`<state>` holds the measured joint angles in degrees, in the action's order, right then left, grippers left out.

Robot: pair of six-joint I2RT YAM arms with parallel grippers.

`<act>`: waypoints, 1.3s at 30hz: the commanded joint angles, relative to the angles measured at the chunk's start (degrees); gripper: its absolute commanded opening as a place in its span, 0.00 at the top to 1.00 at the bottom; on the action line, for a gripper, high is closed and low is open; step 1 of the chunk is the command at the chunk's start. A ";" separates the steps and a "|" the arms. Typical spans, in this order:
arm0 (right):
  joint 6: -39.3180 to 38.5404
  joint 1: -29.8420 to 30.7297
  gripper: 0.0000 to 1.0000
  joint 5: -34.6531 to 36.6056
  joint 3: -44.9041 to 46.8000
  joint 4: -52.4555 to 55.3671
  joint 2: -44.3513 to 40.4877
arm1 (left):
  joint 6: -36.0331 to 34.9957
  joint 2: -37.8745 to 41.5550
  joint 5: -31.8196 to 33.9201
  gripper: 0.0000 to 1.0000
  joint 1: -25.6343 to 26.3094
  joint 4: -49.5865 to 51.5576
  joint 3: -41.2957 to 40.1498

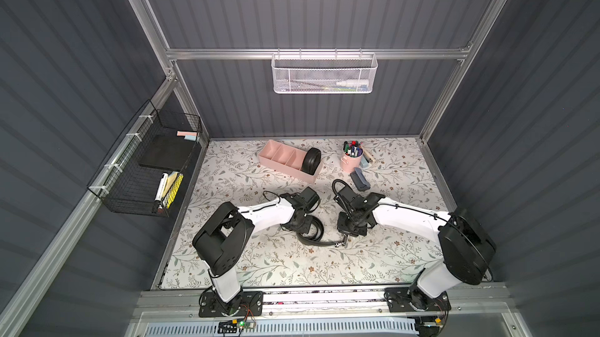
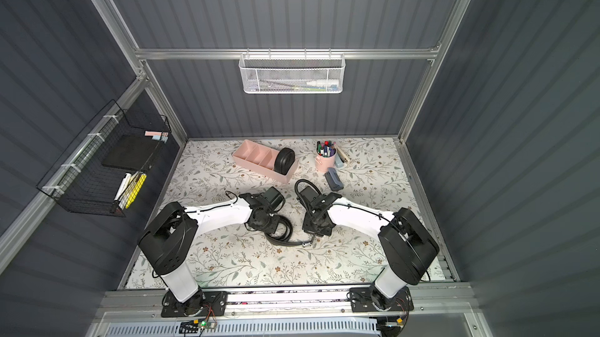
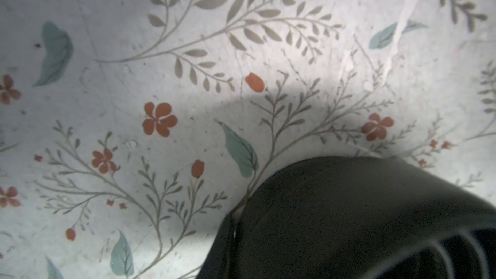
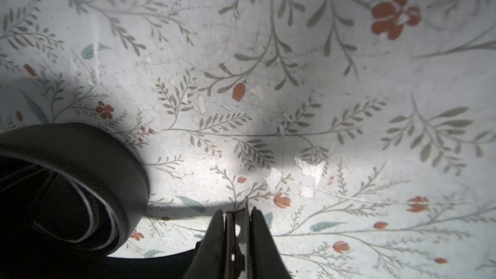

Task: Place the belts into the storage roll
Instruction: Roll the belt at the center of the board.

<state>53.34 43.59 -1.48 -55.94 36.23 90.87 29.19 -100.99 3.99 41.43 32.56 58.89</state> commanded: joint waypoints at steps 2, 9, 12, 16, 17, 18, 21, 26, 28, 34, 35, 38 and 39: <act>-6.37 3.65 1.00 3.69 -2.59 -1.11 1.93 | 0.78 -5.83 -0.32 0.68 -0.39 6.42 -5.80; -10.64 7.25 1.00 8.84 -12.21 3.80 10.78 | 0.54 -7.28 -0.41 0.65 -0.38 5.52 -5.77; -10.41 6.69 1.00 11.32 -11.99 5.31 11.23 | 0.35 -7.22 -1.07 0.78 -0.38 4.80 -6.68; -12.59 4.39 1.00 14.72 -11.20 8.16 12.11 | -0.61 -8.37 -1.13 0.85 -0.38 4.97 -6.88; -13.48 4.07 1.00 16.02 -10.98 8.49 12.23 | -0.67 -8.34 -1.00 0.85 -0.38 4.91 -7.03; -13.85 3.53 1.00 17.58 -10.66 8.77 12.15 | -0.83 -8.14 -1.02 0.85 -0.39 4.60 -7.47; -16.22 1.19 1.00 17.60 -8.90 5.20 10.97 | -2.57 -7.81 -0.64 0.88 -0.32 4.60 -8.17; -21.25 -3.97 0.96 9.01 -8.69 -3.90 11.82 | -4.32 -7.15 -0.87 0.89 -0.13 4.62 -8.79; -23.21 -5.22 0.81 0.43 -9.68 -7.53 12.53 | -4.11 -7.28 -1.09 0.89 -0.06 5.12 -8.43; -24.23 -4.97 0.45 -2.62 -2.32 -15.26 -0.12 | -2.78 -8.58 -1.35 0.89 0.62 6.43 -6.16; -25.30 -4.88 0.41 -1.61 0.64 -18.46 -3.97 | -2.69 -8.85 -1.50 0.89 0.59 6.63 -5.92; -38.09 -3.31 0.34 -8.70 12.46 -36.47 -15.67 | -2.56 -8.67 -1.49 0.89 0.84 6.49 -5.92; -45.39 -1.66 0.23 -10.89 15.24 -41.33 -18.29 | -2.56 -8.60 -1.42 0.89 0.82 6.51 -5.93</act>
<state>23.62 39.46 -5.72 -46.81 12.51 78.11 27.42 -101.41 5.72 41.47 32.25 58.48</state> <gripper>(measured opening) 0.709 0.184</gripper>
